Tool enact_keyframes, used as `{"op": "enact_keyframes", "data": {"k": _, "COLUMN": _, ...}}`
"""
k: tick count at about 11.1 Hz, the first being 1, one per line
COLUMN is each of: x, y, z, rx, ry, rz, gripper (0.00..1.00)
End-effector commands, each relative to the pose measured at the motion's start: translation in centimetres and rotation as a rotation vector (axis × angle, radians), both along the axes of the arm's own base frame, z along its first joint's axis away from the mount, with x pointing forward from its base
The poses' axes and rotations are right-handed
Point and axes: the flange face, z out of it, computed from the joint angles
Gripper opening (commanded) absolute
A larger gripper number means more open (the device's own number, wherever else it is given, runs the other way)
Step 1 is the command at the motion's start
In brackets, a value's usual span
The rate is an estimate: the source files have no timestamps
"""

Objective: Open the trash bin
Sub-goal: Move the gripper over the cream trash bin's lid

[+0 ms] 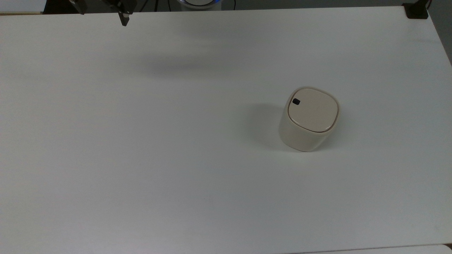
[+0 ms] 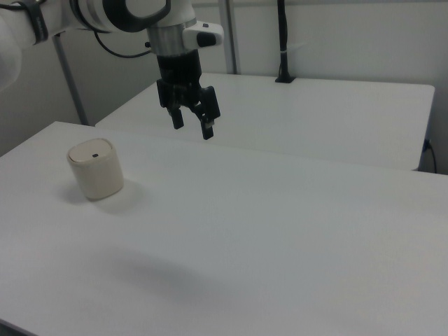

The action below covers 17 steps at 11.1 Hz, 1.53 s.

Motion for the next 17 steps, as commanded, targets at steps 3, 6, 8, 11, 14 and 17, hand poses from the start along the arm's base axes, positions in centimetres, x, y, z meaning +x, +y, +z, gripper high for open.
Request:
{"op": "enact_keyframes", "data": {"k": 3, "x": -1.9, "y": -0.4, "z": 2.4, "rx": 0.134, "ry": -0.077, "rz": 0.035, "gripper": 1.0}}
{"op": "enact_keyframes", "data": {"k": 6, "x": -2.0, "y": -0.2, "z": 2.3, "rx": 0.137, "ry": -0.067, "rz": 0.042, "gripper": 1.0}}
{"op": "enact_keyframes", "data": {"k": 8, "x": -2.1, "y": 0.0, "z": 2.3, "rx": 0.139, "ry": -0.058, "rz": 0.042, "gripper": 1.0}}
{"op": "enact_keyframes", "data": {"k": 11, "x": -2.0, "y": 0.2, "z": 2.2, "rx": 0.141, "ry": -0.058, "rz": 0.048, "gripper": 1.0}}
{"op": "enact_keyframes", "data": {"k": 14, "x": -1.6, "y": 0.8, "z": 1.7, "rx": 0.138, "ry": -0.048, "rz": 0.076, "gripper": 1.0}}
{"op": "enact_keyframes", "data": {"k": 17, "x": -0.6, "y": 2.4, "z": 0.6, "rx": 0.144, "ry": -0.034, "rz": 0.091, "gripper": 0.71}}
